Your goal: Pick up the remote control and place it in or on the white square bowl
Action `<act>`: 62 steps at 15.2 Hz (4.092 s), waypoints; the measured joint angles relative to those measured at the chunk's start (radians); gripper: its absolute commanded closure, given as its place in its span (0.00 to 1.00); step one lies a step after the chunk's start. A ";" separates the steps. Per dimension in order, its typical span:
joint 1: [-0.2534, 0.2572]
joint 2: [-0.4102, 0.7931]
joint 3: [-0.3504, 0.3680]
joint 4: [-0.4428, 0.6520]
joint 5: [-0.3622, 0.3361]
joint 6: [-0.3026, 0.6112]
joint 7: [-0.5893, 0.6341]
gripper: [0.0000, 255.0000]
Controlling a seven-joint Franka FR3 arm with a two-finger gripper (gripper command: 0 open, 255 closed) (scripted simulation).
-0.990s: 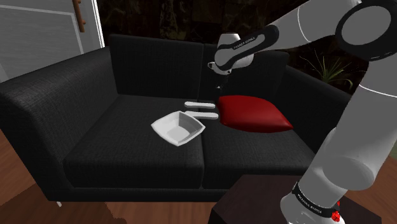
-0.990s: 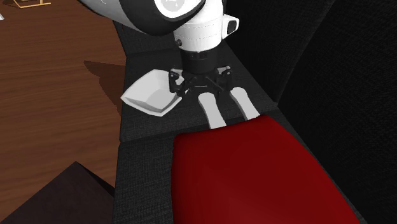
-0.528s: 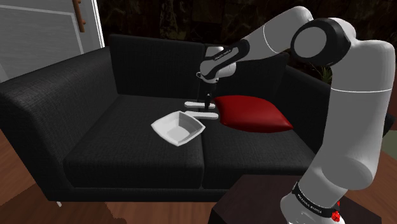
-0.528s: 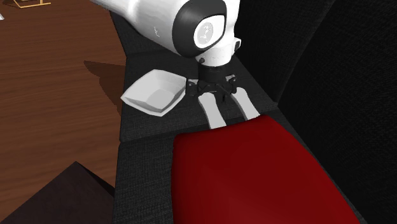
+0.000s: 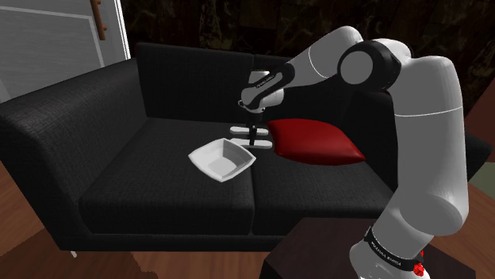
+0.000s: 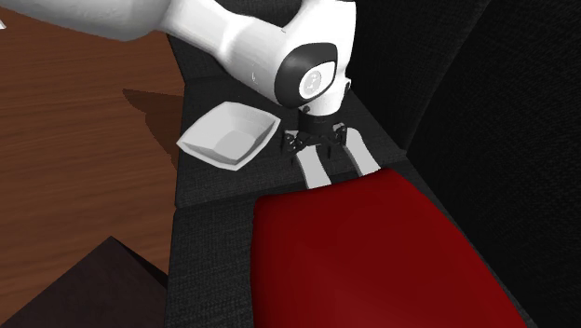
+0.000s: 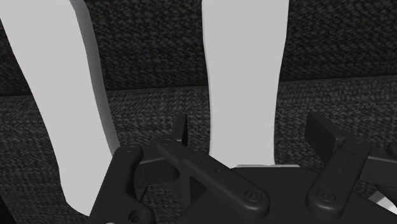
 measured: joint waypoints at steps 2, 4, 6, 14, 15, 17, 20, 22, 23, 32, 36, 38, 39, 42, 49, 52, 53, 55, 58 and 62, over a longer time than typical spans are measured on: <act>-0.001 0.021 0.003 -0.001 0.004 0.021 -0.001 0.00; -0.002 0.029 0.004 -0.004 0.005 0.033 -0.003 0.00; -0.002 0.031 0.004 -0.005 0.006 0.035 -0.004 0.00; -0.002 0.031 0.004 -0.005 0.006 0.036 -0.004 1.00; -0.002 0.031 0.004 -0.005 0.006 0.036 -0.004 1.00; -0.002 0.031 0.004 -0.006 0.006 0.036 -0.004 1.00; -0.002 0.031 0.004 -0.006 0.006 0.036 -0.004 1.00; -0.002 0.023 0.003 -0.002 0.004 0.024 -0.003 1.00; -0.002 0.014 0.002 -0.004 0.003 0.018 -0.003 1.00; 0.005 -0.053 -0.006 0.022 -0.011 -0.074 0.007 1.00; 0.007 -0.076 -0.008 0.045 -0.017 -0.120 0.013 1.00; 0.007 -0.090 -0.010 0.055 -0.019 -0.144 0.014 1.00; 0.008 -0.097 -0.010 0.058 -0.021 -0.154 0.015 1.00; 0.009 -0.117 -0.012 0.070 -0.025 -0.185 0.017 1.00; 0.041 -0.156 -0.002 0.069 -0.036 -0.223 0.064 1.00; 0.086 -0.195 0.017 0.016 -0.048 -0.207 0.129 1.00; 0.100 -0.203 0.023 0.010 -0.051 -0.208 0.151 1.00; 0.129 -0.216 0.037 -0.011 -0.057 -0.199 0.195 1.00; 0.172 -0.239 0.059 -0.040 -0.066 -0.192 0.262 1.00; 0.229 -0.241 0.091 -0.044 -0.076 -0.188 0.354 1.00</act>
